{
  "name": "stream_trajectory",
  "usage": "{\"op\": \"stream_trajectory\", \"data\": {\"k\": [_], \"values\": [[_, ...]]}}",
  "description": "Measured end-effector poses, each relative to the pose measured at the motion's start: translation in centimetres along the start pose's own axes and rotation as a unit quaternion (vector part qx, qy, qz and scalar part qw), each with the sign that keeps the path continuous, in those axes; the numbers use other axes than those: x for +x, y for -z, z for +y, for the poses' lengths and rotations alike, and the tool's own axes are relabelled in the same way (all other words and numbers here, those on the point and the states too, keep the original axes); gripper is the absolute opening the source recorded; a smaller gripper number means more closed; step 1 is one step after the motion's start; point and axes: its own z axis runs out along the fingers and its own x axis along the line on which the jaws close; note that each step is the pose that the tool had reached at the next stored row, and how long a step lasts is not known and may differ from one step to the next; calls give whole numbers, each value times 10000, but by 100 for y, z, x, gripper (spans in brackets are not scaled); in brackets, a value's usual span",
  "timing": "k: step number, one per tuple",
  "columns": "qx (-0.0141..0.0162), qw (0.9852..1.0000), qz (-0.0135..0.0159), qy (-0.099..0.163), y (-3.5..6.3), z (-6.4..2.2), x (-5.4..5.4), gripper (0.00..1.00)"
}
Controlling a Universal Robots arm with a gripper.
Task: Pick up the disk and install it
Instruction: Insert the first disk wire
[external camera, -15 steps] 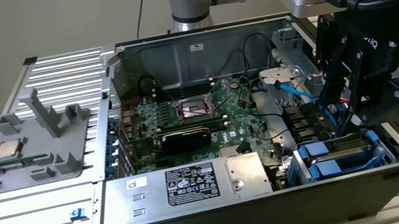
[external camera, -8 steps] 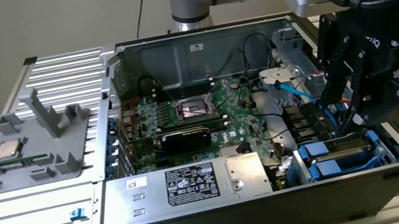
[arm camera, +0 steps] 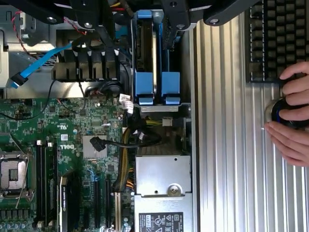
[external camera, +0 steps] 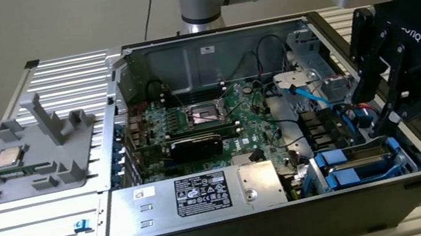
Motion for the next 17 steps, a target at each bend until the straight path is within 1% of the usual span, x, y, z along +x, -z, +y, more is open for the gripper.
{"op": "stream_trajectory", "data": {"k": [5,11,13,17], "values": [[0,10000,4,0,0,-146,-54,52],[0,10000,4,0,-2,-293,-110,52],[0,10000,4,0,-4,-324,-124,52],[0,10000,5,0,-13,-351,-149,52]]}}
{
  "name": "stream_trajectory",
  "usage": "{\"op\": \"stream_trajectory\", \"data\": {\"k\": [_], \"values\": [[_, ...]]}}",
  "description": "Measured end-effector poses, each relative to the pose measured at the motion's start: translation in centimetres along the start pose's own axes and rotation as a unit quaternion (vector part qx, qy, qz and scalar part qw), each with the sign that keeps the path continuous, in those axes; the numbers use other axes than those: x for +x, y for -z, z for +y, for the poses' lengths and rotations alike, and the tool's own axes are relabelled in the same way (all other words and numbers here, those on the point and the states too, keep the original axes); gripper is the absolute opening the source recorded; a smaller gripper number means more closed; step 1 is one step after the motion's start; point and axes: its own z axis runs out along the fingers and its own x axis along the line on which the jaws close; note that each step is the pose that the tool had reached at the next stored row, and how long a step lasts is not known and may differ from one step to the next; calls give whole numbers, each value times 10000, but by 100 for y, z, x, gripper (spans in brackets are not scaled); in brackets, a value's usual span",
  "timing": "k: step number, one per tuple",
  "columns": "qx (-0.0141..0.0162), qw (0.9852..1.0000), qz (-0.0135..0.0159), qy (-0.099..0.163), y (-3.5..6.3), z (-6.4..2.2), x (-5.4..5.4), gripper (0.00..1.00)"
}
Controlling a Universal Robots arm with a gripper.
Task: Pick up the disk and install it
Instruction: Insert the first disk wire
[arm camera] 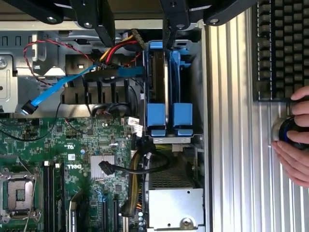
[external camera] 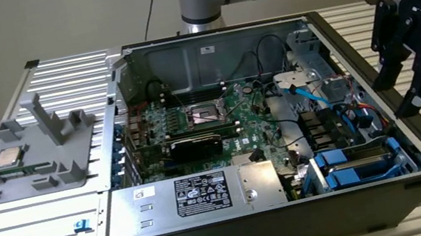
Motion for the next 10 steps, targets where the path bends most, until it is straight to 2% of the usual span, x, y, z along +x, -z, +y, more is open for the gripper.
{"op": "stream_trajectory", "data": {"k": [6,10], "values": [[0,10000,-1,0,-82,-12,-124,52],[0,10000,0,-1,-154,-17,-139,52]]}}
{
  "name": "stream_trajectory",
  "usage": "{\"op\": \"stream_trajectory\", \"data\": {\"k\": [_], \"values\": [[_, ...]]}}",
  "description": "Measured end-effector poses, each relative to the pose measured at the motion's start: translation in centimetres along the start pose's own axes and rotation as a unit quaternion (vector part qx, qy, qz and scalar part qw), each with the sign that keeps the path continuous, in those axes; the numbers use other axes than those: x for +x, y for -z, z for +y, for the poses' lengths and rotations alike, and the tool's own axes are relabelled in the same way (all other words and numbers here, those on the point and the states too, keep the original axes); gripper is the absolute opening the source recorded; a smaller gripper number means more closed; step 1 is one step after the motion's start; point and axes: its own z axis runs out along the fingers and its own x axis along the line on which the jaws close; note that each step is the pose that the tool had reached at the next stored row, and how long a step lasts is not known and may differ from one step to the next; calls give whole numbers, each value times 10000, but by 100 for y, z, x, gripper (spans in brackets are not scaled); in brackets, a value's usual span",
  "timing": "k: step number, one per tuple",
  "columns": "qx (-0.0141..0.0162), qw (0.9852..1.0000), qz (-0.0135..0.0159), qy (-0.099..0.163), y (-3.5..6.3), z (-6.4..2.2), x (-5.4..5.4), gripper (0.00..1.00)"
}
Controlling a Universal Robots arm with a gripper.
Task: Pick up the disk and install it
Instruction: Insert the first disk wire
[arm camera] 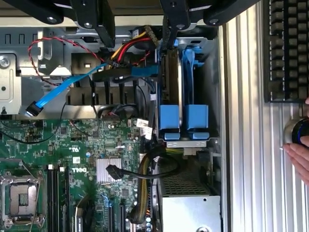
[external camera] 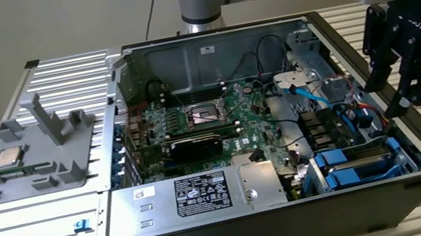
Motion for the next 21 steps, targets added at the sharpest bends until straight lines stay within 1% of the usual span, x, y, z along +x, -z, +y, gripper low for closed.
{"op": "stream_trajectory", "data": {"k": [4,8,10,17,21], "values": [[0,10000,-4,-2,-73,1,-39,52],[0,10000,-5,-6,-145,5,-121,52],[0,10000,-5,-18,-181,9,-145,52],[-4,9997,-4,-253,-256,56,-150,52],[-5,9993,-4,-369,-277,108,-151,52]]}}
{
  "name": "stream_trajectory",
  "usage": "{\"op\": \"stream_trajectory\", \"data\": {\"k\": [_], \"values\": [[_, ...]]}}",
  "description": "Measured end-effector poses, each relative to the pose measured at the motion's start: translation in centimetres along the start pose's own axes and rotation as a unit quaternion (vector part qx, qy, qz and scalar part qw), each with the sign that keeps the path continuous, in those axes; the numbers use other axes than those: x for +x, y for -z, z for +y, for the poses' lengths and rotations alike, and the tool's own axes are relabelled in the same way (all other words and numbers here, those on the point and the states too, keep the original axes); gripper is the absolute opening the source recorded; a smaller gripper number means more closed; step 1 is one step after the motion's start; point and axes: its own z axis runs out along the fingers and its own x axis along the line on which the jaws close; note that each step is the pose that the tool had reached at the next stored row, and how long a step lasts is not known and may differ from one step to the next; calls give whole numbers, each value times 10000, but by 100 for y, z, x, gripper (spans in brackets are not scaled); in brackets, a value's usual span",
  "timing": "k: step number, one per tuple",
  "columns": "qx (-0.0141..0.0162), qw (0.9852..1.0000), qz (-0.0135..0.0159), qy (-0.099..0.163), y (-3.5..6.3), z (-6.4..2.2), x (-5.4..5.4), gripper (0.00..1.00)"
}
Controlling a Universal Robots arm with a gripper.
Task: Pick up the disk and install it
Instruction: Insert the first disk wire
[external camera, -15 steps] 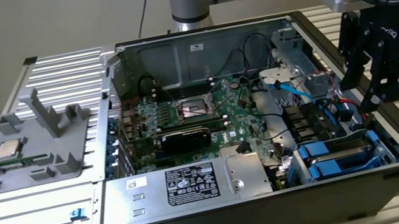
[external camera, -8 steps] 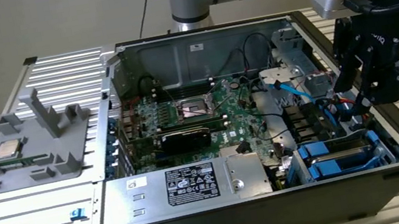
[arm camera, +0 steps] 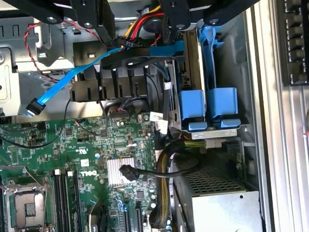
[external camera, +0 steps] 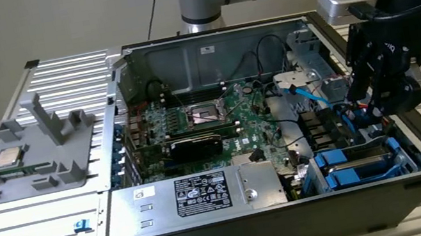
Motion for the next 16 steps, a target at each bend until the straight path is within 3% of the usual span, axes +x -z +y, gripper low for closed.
{"op": "stream_trajectory", "data": {"k": [5,11,16], "values": [[12,10000,-2,-95,-6,57,3,52],[102,9995,-16,-283,-14,66,-4,52],[105,9988,-14,-475,-18,92,-2,52]]}}
